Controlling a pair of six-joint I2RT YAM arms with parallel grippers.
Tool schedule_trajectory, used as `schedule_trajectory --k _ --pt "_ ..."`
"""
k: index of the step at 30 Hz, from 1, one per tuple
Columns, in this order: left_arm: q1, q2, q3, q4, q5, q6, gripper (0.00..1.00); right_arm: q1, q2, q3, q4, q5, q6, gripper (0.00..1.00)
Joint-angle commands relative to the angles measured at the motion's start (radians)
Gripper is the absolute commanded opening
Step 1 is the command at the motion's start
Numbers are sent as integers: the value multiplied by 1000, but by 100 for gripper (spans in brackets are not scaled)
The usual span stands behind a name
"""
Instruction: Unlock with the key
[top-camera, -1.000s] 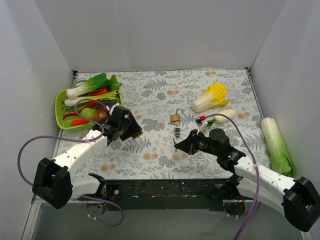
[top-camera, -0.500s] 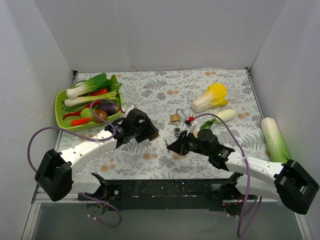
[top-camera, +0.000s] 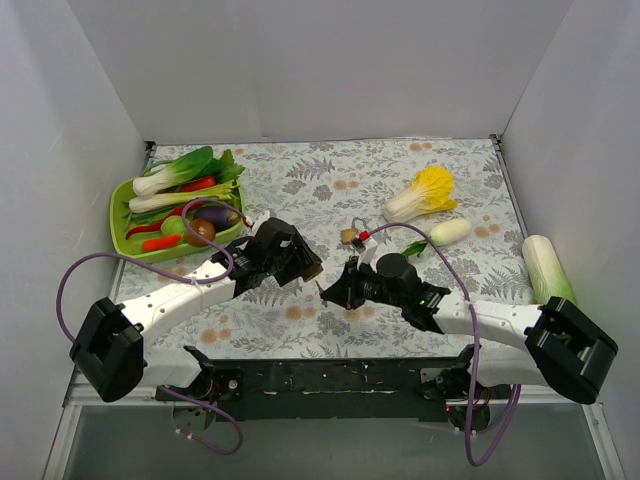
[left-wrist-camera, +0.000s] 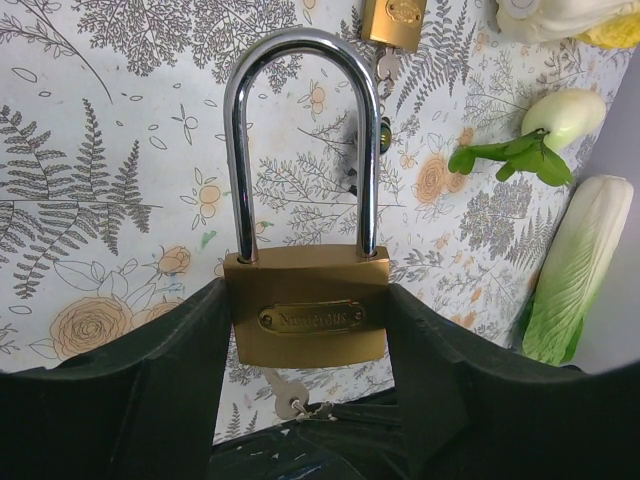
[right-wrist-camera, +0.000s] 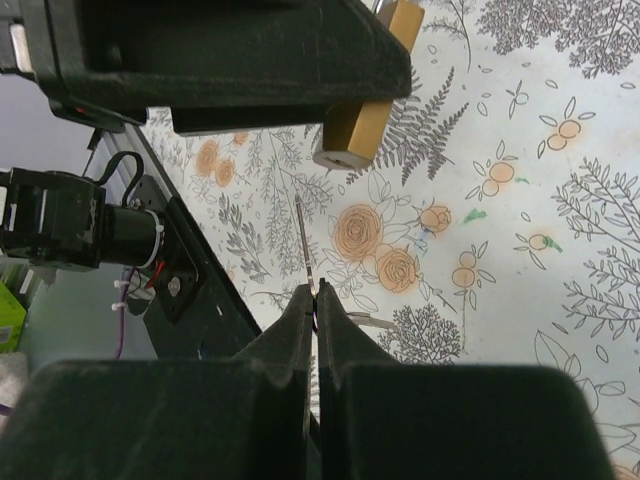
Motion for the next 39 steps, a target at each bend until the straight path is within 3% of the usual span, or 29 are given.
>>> schedule_trajectory --k 1,39 --pt "-10 -44 27 56 -21 -11 0 4 24 69 30 8 3 1" --pt "-16 -73 -5 44 -30 -11 0 -59 104 116 3 -23 8 1"
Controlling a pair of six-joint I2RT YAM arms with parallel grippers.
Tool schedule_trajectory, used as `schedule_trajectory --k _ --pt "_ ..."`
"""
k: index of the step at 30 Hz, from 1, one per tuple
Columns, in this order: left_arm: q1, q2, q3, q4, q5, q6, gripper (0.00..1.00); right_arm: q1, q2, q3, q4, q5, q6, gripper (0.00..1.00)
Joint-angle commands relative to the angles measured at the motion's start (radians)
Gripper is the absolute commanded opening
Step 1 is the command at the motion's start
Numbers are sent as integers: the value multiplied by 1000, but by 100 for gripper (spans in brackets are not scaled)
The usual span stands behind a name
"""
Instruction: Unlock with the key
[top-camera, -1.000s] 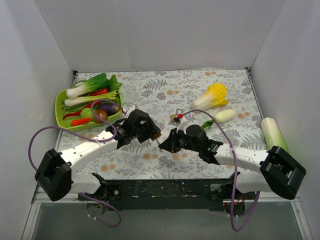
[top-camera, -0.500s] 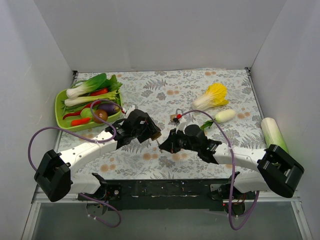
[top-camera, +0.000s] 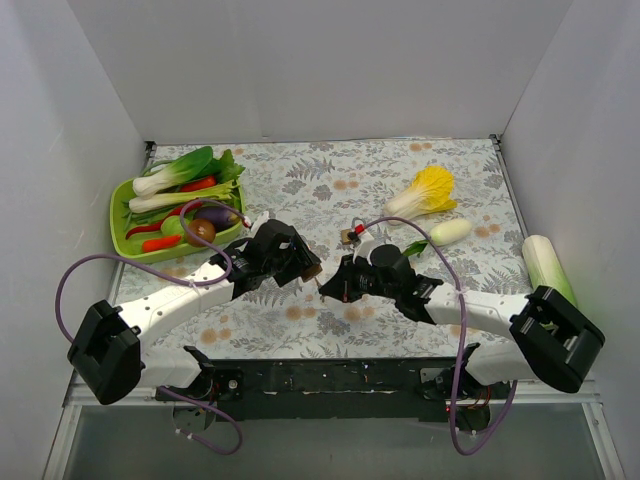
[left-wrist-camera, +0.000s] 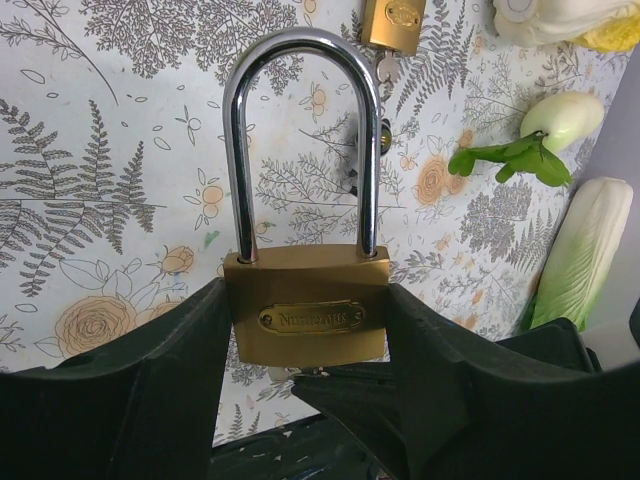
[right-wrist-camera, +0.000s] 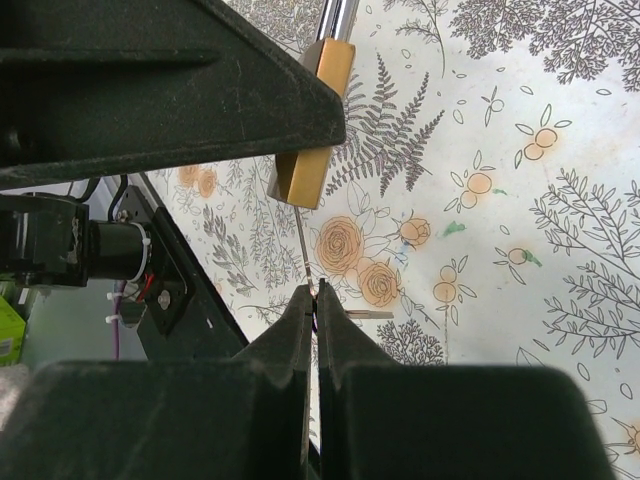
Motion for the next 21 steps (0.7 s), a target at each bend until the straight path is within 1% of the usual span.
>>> schedule_trajectory --k 1,11,17,21 --pt "-8 -54 3 45 -10 -9 0 -11 15 47 36 4 2 1" --pt "-14 -48 -5 53 -17 -10 0 -15 29 64 38 19 3 1" --pt "-21 -54 -40 97 -21 -24 0 -17 14 62 61 61 18 1" --pt "-32 -48 -48 115 -23 -36 0 -19 27 80 62 62 12 1"
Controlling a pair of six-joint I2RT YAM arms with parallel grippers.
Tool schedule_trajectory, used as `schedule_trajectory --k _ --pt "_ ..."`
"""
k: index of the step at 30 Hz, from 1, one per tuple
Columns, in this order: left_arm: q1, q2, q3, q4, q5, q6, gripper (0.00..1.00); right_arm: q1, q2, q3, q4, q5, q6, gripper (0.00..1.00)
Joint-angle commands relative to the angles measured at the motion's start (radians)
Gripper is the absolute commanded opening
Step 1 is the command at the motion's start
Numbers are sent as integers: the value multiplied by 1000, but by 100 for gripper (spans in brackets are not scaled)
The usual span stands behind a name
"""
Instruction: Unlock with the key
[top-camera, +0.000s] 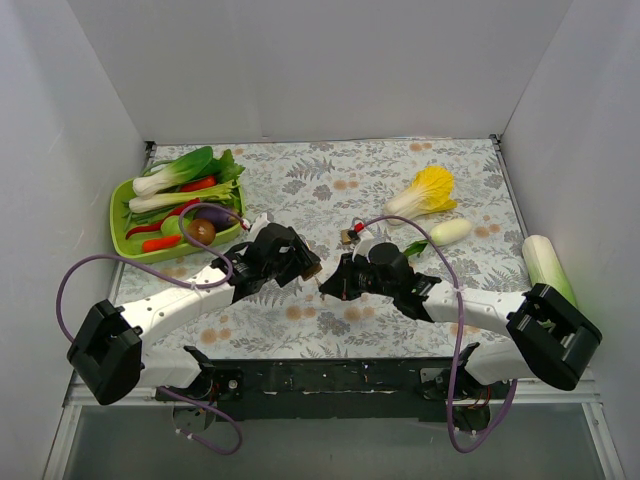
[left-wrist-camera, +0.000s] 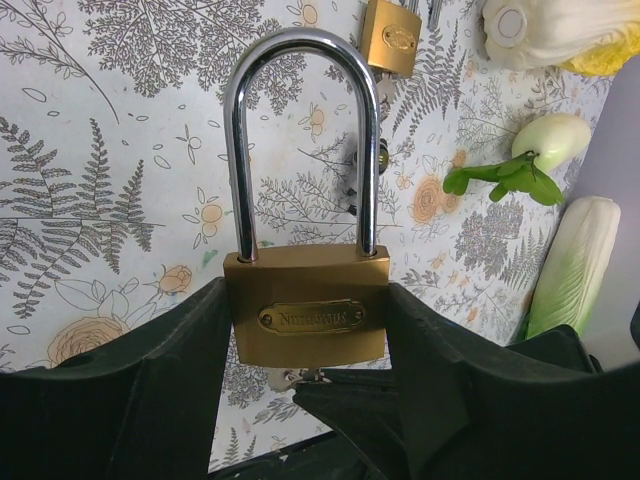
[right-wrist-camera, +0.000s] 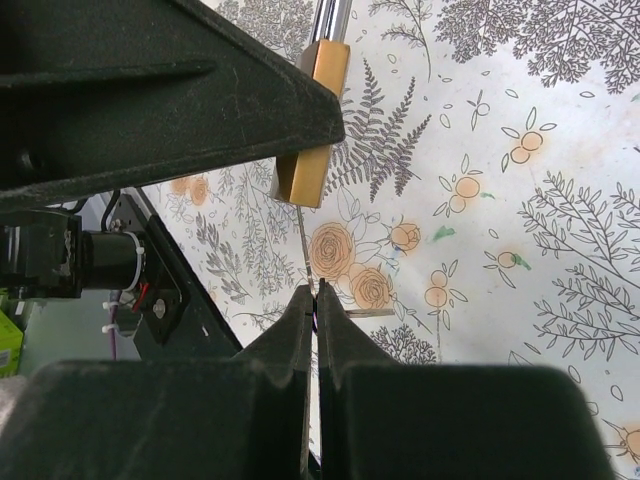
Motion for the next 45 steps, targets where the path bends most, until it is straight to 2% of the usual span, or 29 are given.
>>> schedule_trajectory --k 1,24,45 --pt "-25 -45 -5 50 4 -23 0 -12 10 67 68 51 3 1" --pt "-105 -6 -17 82 -60 -44 0 -14 54 102 100 77 -16 1" --pt "-173 9 -39 124 -116 20 0 -32 28 110 86 119 -39 1"
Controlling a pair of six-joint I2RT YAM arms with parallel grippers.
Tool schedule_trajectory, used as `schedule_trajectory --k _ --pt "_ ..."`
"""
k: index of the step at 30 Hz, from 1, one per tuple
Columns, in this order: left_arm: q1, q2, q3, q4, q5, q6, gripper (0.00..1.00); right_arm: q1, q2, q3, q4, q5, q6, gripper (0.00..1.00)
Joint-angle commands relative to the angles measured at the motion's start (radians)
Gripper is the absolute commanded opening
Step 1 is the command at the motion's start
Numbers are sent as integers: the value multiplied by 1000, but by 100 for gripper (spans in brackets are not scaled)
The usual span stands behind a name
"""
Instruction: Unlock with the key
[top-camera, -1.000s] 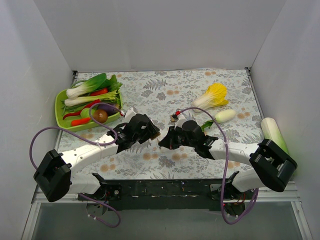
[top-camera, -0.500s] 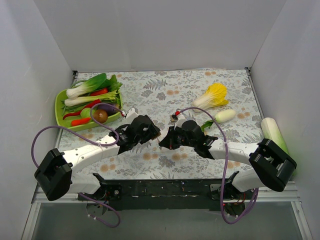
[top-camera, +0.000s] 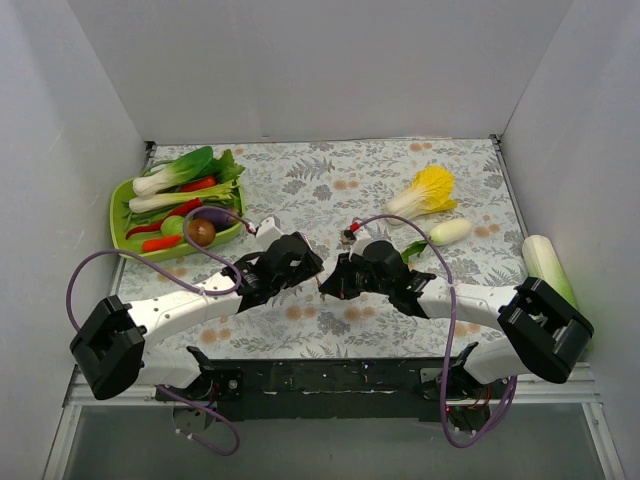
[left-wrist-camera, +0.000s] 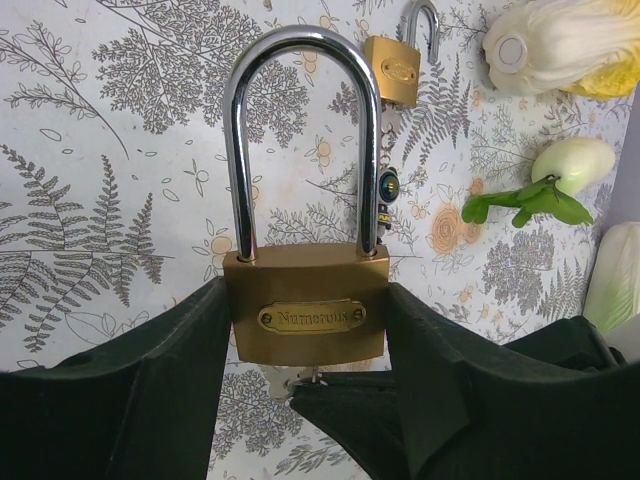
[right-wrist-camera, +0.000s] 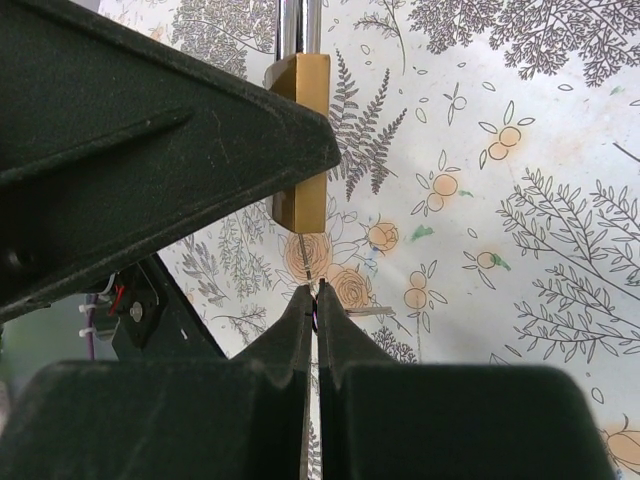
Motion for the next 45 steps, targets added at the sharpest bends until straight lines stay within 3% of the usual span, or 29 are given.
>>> schedule_trajectory --k 1,45 --pt "-62 -4 -2 46 86 1 0 -30 -27 78 123 107 -23 1" --pt "-183 27 -24 98 46 -86 0 -81 -100 13 234 139 -24 1"
